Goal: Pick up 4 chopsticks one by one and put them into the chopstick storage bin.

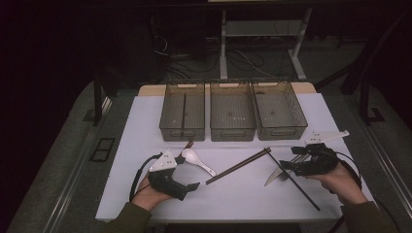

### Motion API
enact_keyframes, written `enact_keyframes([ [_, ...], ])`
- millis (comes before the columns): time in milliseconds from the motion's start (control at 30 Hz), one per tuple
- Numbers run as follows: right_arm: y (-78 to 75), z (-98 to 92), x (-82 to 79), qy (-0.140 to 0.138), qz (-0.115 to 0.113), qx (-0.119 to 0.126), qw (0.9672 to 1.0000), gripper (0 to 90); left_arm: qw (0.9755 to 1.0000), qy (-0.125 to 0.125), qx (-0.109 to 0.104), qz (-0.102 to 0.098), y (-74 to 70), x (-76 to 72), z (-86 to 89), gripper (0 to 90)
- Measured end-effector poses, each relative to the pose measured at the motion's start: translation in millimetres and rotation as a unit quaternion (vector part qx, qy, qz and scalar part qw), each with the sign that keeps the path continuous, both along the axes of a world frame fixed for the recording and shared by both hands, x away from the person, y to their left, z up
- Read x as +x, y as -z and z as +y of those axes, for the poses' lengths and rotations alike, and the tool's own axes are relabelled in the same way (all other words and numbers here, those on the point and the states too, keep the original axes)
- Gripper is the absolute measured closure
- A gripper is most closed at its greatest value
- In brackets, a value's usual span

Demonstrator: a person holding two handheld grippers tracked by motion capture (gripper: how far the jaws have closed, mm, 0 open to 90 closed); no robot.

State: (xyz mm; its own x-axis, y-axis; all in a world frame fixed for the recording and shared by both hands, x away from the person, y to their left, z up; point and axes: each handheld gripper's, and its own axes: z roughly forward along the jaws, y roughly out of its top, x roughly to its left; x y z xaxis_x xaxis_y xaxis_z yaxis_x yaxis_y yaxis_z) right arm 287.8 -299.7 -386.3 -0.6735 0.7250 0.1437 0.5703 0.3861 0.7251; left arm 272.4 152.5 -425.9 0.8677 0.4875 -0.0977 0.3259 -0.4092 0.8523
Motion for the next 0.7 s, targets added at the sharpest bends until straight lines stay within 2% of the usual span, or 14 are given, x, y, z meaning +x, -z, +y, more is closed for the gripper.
enact_keyframes([
  [200,5.7,-6.3,-5.7,0.007,0.020,-0.024,0.9995,29.2,1.0000,-0.001,0.001,0.002,0.1,-0.7,-0.6,0.0],
  [367,8.1,-10.6,-7.8,0.009,0.055,-0.032,0.9979,32.0,1.0000,0.000,0.001,0.002,0.3,-0.3,-0.8,0.0],
  [467,9.2,-12.6,-9.0,0.009,0.067,-0.042,0.9968,34.0,1.0000,-0.001,0.001,0.002,0.4,-0.2,-0.7,0.0],
  [633,11.2,-12.8,-10.9,0.006,0.088,-0.074,0.9934,42.1,1.0000,-0.003,0.000,0.003,0.5,-0.5,-0.4,0.0],
  [700,11.6,-11.9,-12.2,0.006,0.103,-0.084,0.9911,44.3,1.0000,-0.002,0.001,0.003,0.4,-0.5,-0.2,0.0],
])
